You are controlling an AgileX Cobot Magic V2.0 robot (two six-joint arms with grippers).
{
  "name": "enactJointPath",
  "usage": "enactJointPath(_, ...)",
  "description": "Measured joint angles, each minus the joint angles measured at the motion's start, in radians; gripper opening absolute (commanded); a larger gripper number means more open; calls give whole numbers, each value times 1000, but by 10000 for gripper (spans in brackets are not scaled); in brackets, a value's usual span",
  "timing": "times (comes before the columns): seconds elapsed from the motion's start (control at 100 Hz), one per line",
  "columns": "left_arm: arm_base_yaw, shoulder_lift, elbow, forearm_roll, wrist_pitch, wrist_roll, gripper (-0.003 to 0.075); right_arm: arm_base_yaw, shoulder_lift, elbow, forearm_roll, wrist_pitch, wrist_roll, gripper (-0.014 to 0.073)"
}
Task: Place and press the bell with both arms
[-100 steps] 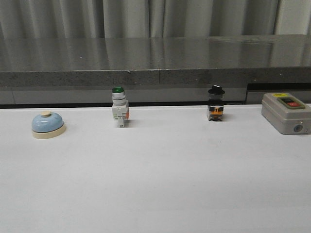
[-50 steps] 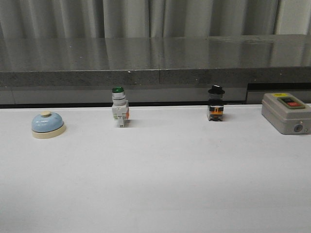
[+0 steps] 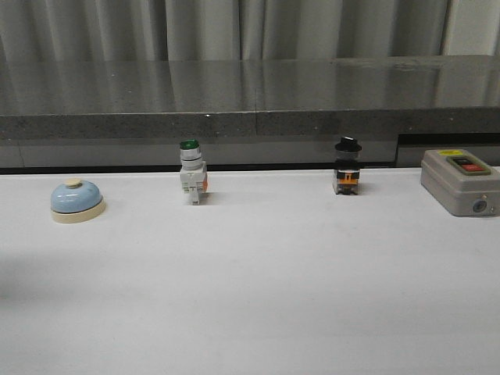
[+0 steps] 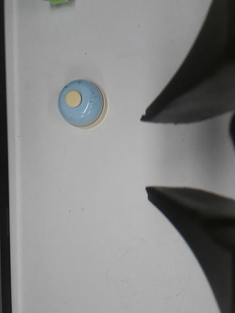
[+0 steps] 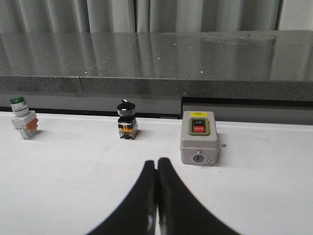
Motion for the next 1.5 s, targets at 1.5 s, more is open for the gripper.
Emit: enactJointPath(1.5,-118,766,-478,-40,-1,19,691,0,0,0,0,0,0,-60)
